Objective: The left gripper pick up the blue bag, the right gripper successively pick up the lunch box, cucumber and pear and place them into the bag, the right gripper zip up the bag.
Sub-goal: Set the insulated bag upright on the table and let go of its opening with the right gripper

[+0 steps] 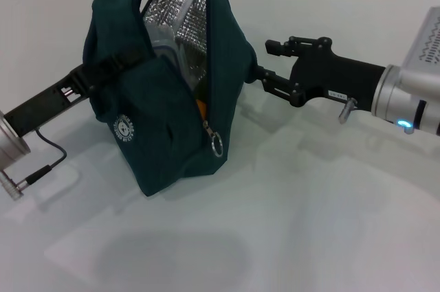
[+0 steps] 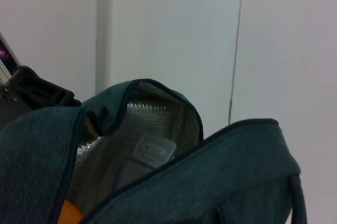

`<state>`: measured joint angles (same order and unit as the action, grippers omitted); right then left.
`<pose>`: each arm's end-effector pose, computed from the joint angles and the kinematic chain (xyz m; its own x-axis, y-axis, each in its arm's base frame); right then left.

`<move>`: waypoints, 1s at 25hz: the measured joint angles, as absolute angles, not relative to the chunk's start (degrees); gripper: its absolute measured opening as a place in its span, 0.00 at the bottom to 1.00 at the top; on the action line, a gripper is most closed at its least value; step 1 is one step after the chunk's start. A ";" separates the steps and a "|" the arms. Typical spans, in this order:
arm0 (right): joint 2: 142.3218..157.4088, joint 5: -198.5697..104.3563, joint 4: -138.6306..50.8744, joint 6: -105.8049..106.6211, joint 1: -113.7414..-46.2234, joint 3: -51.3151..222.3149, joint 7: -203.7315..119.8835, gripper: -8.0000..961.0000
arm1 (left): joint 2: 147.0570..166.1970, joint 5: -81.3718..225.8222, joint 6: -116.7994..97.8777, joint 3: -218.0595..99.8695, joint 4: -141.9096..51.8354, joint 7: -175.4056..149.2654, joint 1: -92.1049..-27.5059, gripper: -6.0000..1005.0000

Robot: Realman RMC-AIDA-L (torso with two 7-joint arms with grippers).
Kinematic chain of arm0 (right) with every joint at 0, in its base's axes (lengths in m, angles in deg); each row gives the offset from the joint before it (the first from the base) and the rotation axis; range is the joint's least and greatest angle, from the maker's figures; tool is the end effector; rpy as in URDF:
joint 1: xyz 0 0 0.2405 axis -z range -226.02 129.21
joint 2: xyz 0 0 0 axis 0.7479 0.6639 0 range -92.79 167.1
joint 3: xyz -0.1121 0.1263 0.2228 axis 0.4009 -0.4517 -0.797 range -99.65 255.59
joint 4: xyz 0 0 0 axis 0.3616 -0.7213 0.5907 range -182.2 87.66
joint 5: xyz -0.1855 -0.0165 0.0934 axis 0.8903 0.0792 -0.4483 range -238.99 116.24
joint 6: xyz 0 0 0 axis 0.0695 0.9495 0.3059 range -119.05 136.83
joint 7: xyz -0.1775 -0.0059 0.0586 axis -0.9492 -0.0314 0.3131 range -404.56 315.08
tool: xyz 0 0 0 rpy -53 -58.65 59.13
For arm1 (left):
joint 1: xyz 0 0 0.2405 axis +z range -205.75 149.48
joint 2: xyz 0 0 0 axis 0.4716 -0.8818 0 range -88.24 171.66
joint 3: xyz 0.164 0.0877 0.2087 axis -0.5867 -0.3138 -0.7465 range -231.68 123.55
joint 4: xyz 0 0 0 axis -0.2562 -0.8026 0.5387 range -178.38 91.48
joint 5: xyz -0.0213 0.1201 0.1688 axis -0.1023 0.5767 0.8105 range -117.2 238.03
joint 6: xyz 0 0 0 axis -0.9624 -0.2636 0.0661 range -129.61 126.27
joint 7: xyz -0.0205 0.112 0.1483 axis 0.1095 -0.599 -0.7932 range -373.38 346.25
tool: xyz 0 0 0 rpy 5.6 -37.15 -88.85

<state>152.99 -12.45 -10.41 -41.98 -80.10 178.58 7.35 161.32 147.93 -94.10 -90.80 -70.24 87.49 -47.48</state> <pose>0.1819 0.4030 -0.1120 0.8520 0.0225 -0.5230 -0.2426 -0.8684 -0.4326 -0.2886 0.3216 -0.0133 0.0349 0.5683 0.8221 0.8090 -0.4990 0.3107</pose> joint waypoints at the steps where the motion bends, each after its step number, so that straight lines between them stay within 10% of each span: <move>1: 153.01 -12.53 -10.78 -41.99 -80.57 178.66 7.37 0.48 | 161.32 147.93 -94.11 -90.80 -70.14 87.47 -47.50 0.04; 17: 153.16 -12.21 -10.88 -41.98 -81.74 179.29 6.25 0.45 | 161.32 147.81 -94.13 -90.80 -69.80 86.73 -47.28 0.04; 20: 153.16 -12.19 -10.89 -41.98 -81.76 179.36 6.16 0.21 | 161.32 147.86 -94.13 -90.80 -69.80 86.70 -47.41 0.04; 25: 153.16 -12.16 -10.86 -41.99 -81.59 179.39 5.95 0.07 | 161.32 148.03 -94.13 -90.80 -69.80 86.64 -47.55 0.04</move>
